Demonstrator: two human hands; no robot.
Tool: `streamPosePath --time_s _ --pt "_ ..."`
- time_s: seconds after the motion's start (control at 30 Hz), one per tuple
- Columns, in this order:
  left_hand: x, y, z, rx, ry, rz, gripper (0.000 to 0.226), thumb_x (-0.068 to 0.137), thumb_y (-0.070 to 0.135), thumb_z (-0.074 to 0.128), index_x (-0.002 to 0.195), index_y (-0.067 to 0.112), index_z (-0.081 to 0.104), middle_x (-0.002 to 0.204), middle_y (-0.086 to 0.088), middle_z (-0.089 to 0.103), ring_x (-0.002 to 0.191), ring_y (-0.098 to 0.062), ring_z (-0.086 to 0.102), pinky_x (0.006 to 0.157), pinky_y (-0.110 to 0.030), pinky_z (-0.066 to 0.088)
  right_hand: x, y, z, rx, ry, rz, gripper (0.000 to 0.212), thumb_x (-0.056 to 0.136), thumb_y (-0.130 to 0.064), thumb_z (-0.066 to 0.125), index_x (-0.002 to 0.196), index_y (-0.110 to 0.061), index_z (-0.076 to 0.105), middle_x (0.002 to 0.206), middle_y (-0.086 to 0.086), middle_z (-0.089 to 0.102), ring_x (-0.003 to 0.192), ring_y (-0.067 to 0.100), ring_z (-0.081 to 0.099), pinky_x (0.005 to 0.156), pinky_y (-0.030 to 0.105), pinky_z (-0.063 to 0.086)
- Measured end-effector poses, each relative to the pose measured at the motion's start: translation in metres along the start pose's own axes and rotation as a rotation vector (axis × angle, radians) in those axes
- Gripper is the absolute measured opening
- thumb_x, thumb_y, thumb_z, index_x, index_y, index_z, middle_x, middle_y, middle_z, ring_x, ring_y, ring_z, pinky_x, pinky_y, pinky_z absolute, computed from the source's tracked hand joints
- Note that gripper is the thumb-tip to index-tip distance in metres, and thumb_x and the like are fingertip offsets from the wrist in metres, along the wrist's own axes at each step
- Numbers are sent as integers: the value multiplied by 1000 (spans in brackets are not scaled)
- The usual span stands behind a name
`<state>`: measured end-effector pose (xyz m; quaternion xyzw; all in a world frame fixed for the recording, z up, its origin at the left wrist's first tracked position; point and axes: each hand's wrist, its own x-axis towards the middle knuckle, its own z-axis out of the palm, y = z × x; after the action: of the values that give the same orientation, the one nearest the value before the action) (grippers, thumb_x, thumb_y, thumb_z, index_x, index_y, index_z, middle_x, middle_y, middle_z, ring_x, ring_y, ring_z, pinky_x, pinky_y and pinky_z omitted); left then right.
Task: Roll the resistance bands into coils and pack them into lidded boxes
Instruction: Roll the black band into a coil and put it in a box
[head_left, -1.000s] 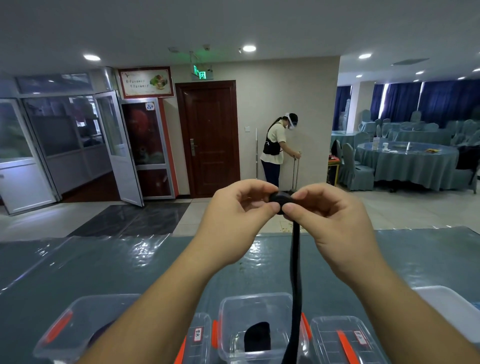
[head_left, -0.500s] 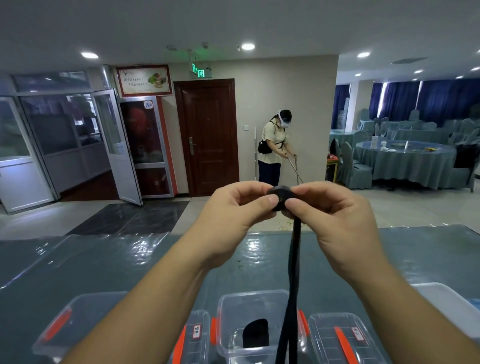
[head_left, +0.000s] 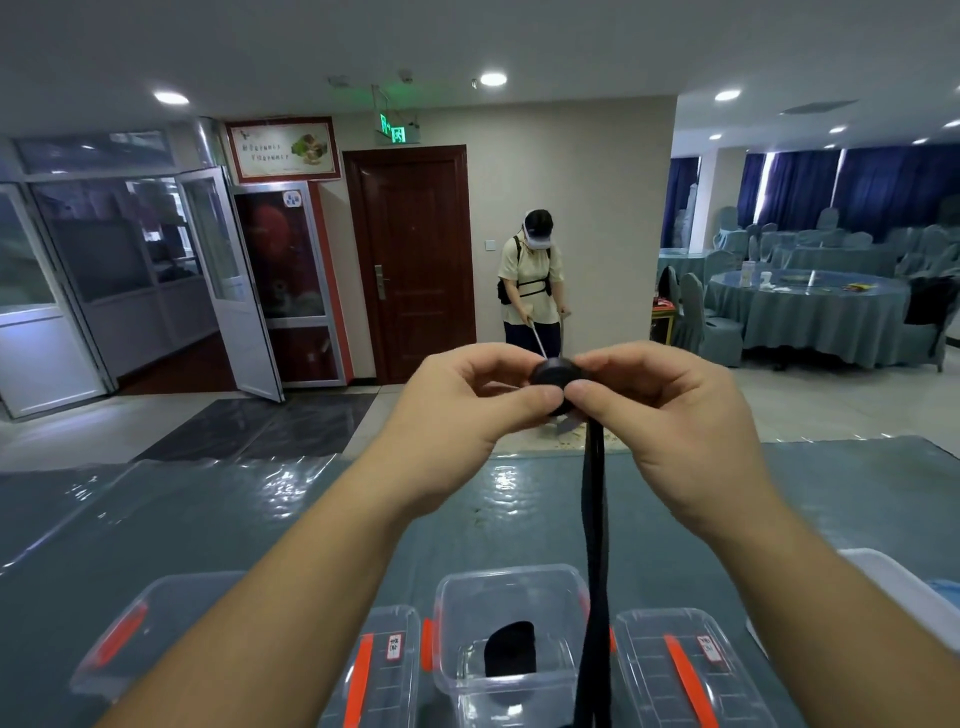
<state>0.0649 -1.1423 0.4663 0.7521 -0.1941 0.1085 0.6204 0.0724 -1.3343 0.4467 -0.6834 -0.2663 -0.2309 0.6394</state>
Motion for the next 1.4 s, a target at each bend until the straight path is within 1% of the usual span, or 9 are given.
streamPosePath --time_s 0.1,0.3,0.53,0.73,0.9,1.03,1.1,1.3,1.4 --pt "-4 -3 9 -278 5 -96 19 92 -4 71 110 -6 71 109 -22 75 97 -26 78 83 -27 62 -2 0 0 -7 10 -24 28 86 -3 79 104 -25 81 98 -6 82 95 14 79 86 29 63" --pt "-2 4 -6 161 -55 -25 13 90 11 79 103 9 78 96 -8 79 85 -12 75 76 -18 59 3 -10 -9 -188 -181 -25 38 87 -4 80 95 -41 78 95 -13 81 92 9 78 85 28 63" --pt "-4 -2 4 -184 23 -57 12 94 1 71 105 3 73 100 -15 77 94 -25 75 91 -34 63 3 -5 -6 29 -11 17 24 86 -4 79 100 -24 82 97 -1 82 94 19 79 89 40 63" --pt "-2 4 -6 178 -81 2 18 92 8 77 109 13 79 97 -8 80 94 -24 78 89 -37 64 4 -9 -13 -142 -130 4 31 86 -4 80 93 -34 82 92 -8 82 90 12 79 87 35 63" --pt "-4 4 5 -170 23 -53 19 93 -1 72 111 -1 74 102 -19 79 98 -31 78 87 -32 64 0 -2 -9 62 0 16 31 85 -1 79 105 -25 82 100 1 82 95 22 79 90 43 63" --pt "-2 7 -1 248 -13 47 18 89 11 80 106 16 79 97 -6 79 92 -21 75 82 -26 62 -1 -5 -15 -121 -119 9 31 88 -2 78 105 -28 81 97 -8 82 92 13 79 88 36 64" --pt "-1 11 -5 303 -47 62 17 89 13 80 106 17 80 94 -1 80 88 -13 76 81 -20 60 0 -8 -16 -186 -179 9 30 88 -4 78 106 -28 82 97 -10 82 95 12 78 90 36 62" --pt "-3 8 2 -220 41 -56 20 93 -2 70 113 -1 72 106 -20 78 98 -31 78 89 -39 64 -2 -5 -10 76 10 -23 32 83 -2 80 98 -30 83 97 1 82 91 24 80 84 38 64" --pt "-5 4 3 -208 -9 -94 20 92 -3 71 112 2 74 108 -24 76 98 -32 78 89 -41 64 -2 -5 -16 16 -63 3 32 85 2 78 102 -25 82 98 -1 83 94 19 80 87 34 64"
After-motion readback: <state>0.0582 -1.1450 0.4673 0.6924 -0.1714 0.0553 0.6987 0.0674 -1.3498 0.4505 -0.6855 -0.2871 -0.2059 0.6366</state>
